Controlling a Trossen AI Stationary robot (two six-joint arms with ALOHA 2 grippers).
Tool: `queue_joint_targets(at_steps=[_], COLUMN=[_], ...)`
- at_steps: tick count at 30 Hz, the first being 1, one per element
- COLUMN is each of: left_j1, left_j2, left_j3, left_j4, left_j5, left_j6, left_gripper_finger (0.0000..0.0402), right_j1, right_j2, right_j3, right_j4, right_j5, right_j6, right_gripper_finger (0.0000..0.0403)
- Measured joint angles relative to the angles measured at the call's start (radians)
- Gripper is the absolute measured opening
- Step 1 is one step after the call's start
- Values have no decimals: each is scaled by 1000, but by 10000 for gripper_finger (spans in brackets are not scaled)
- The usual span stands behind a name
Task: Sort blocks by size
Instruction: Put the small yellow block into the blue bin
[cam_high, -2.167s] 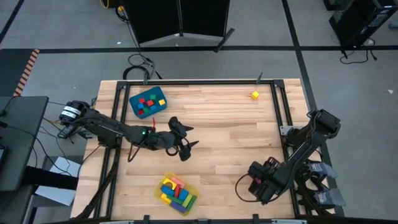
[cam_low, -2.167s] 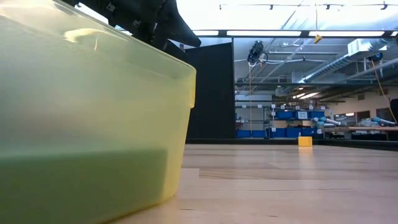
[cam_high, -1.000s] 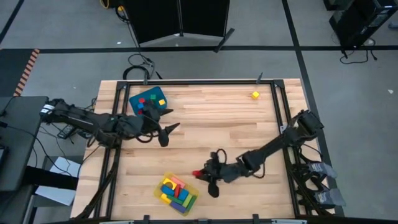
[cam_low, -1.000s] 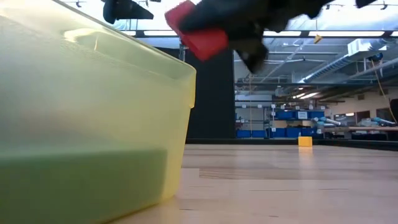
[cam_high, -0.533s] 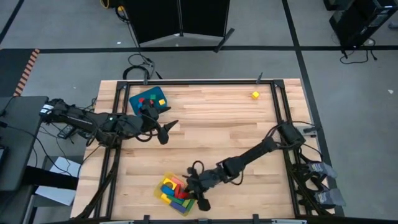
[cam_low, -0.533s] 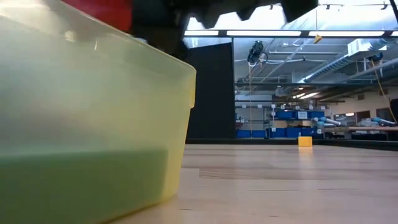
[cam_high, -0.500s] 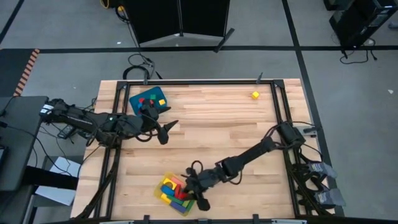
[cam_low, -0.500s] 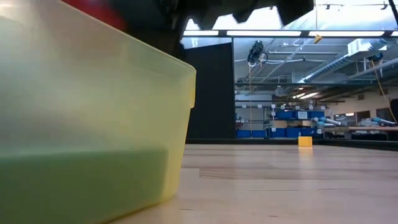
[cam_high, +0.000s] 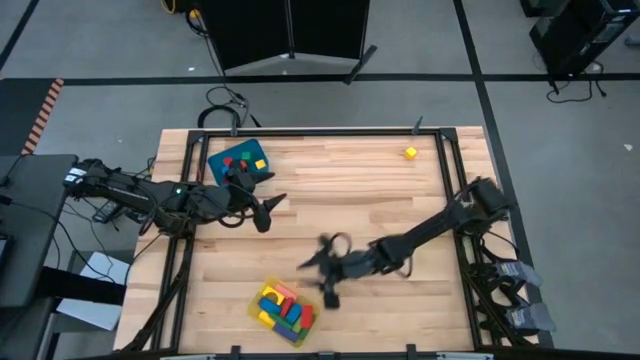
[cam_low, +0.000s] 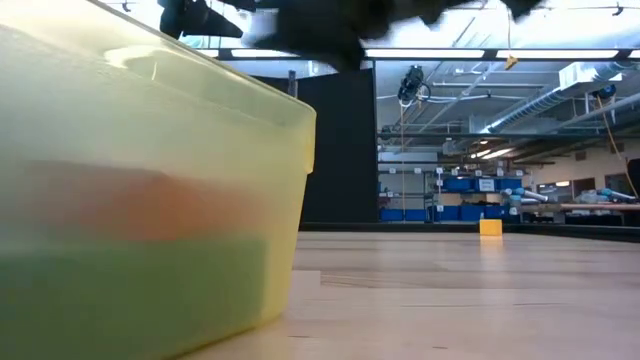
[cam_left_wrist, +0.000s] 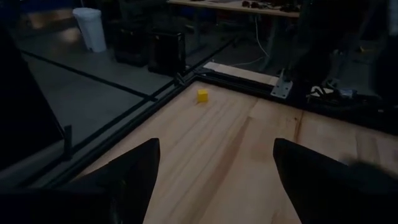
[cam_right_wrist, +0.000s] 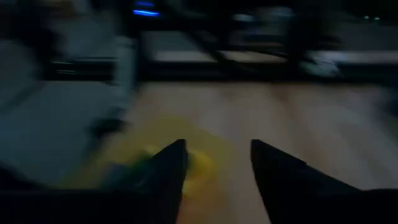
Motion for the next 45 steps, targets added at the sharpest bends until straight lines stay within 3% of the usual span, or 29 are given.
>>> queue_joint_targets(at_steps=[5,8,12,20,31,38,45], left_j1=[0,0,0,0,0,0,-1], left_j2=[11,35,86,134,134,134,133], left_j3=[0,0,0,0,0,0,0], left_j4=[-12,-14,-11,19,14,14,16], left_j5=[19,22,30,31,75,76,80], left_j6=[-28,-30,-48,-65,-80,-80,-83], left_gripper_finger=[321,321,321,321,321,321,321], right_j1=[-38,-82,-203,-534,-901,-1033,-1112], right_j2=[-254,-412,-599,-701,-701,-681,-530], right_j3=[-323,-496,-644,-682,-677,-677,-677], right_j4=[19,-55,-204,-579,-585,-580,-512], right_j5=[251,413,530,530,444,409,324], right_j6=[144,292,530,767,747,733,702], right_gripper_finger=[89,26,14,8,5,5,5])
